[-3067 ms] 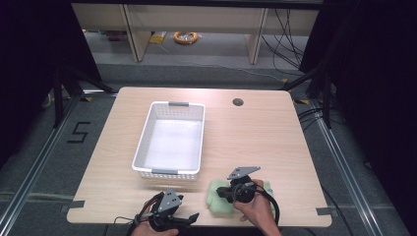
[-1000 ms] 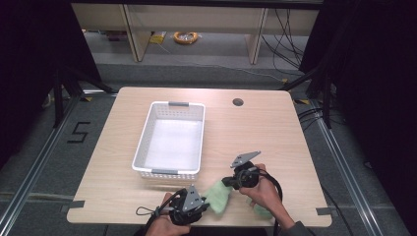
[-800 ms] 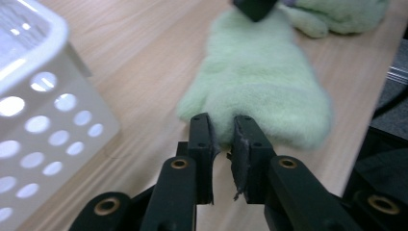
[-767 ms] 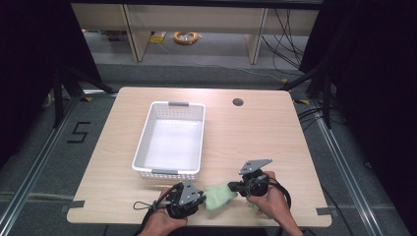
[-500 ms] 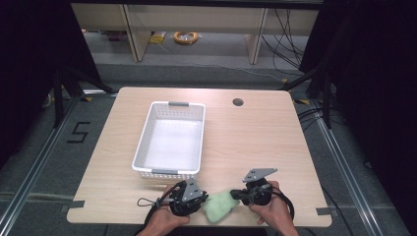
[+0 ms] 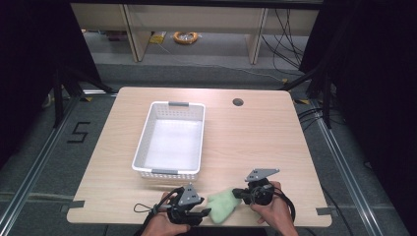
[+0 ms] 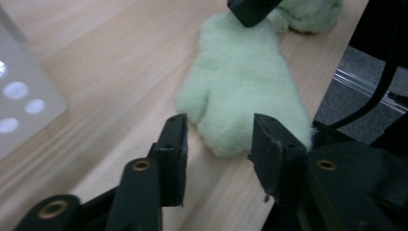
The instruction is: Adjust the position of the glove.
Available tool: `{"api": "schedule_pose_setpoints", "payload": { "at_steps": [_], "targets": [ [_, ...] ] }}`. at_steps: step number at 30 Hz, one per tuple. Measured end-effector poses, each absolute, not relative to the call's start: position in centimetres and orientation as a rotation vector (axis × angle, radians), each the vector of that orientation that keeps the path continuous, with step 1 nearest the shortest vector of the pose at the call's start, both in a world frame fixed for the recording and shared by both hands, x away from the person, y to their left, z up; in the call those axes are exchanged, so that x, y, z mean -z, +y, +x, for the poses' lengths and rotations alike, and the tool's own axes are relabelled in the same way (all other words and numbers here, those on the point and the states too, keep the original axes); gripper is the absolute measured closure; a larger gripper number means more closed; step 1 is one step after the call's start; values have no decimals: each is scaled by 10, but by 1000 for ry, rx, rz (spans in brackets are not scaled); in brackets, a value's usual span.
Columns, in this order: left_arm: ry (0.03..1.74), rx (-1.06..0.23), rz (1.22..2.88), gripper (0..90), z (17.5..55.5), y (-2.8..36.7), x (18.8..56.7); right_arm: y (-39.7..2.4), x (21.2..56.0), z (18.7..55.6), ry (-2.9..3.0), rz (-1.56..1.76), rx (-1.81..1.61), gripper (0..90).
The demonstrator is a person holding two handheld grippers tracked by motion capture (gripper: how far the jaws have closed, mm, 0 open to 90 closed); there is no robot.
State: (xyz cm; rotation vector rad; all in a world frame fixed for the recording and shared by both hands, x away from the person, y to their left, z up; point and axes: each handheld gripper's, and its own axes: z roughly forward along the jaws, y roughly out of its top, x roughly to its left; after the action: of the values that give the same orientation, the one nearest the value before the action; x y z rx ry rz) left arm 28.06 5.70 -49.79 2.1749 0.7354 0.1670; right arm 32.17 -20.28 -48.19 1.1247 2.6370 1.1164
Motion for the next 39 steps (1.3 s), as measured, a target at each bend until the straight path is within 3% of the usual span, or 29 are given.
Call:
{"api": "schedule_pose_setpoints", "payload": {
  "at_steps": [5, 13, 15, 26, 39],
  "targets": [
    [736, -164, 2214, 571, 283, 52, 506, -203, 482, 322, 2639, 1116, -1114, 885],
    [719, -117, 2230, 808, 290, 51, 507, -201, 485, 322, 2666, 1095, -1090, 886],
    [714, -125, 2228, 829, 291, 52, 507, -201, 485, 322, 2663, 1094, -1100, 886],
    [735, -222, 2170, 841, 309, 56, 489, -206, 475, 309, 2604, 1121, -1193, 886],
    [745, -236, 2195, 830, 319, 43, 505, -212, 491, 306, 2615, 1185, -1108, 843]
  ]
}}
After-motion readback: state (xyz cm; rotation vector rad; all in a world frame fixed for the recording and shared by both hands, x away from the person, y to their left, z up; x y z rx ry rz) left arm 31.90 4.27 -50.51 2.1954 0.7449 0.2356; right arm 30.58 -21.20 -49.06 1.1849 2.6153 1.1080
